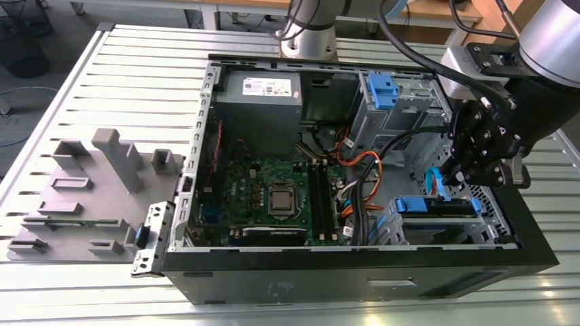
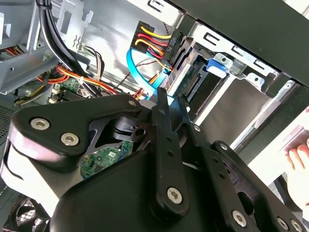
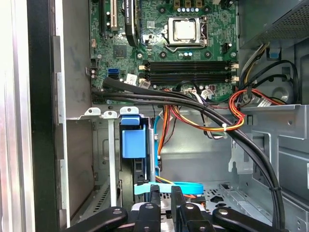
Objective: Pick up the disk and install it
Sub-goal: 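Insert the second disk wire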
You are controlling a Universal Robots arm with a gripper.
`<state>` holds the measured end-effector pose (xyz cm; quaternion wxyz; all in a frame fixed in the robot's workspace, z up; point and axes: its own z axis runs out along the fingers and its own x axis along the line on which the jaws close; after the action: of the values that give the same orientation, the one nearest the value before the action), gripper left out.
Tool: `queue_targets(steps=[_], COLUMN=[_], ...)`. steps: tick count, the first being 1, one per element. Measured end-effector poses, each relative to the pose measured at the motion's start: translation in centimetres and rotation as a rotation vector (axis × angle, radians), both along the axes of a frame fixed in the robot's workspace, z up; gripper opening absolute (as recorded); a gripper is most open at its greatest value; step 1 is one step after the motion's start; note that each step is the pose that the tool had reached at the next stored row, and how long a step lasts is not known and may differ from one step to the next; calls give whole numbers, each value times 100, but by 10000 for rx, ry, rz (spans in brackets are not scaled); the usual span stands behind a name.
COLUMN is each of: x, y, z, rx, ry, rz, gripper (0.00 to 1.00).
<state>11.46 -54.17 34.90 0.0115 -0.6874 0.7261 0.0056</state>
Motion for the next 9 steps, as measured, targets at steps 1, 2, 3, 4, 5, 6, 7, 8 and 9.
queue_targets(steps=[1,2,3,4,5,6,7,8,9], x=[0,0,0,0,0,0,0,0,0], y=[0,1,1,1,1,1,2,2,2], z=[0,0,0,0,0,0,0,0,0], rx=[0,0,-1,0,0,0,-1,-1,0], ry=[0,0,0,0,0,0,0,0,0], rz=[0,0,0,0,0,0,0,0,0], gripper=[24,24,24,24,24,24,24,31,31])
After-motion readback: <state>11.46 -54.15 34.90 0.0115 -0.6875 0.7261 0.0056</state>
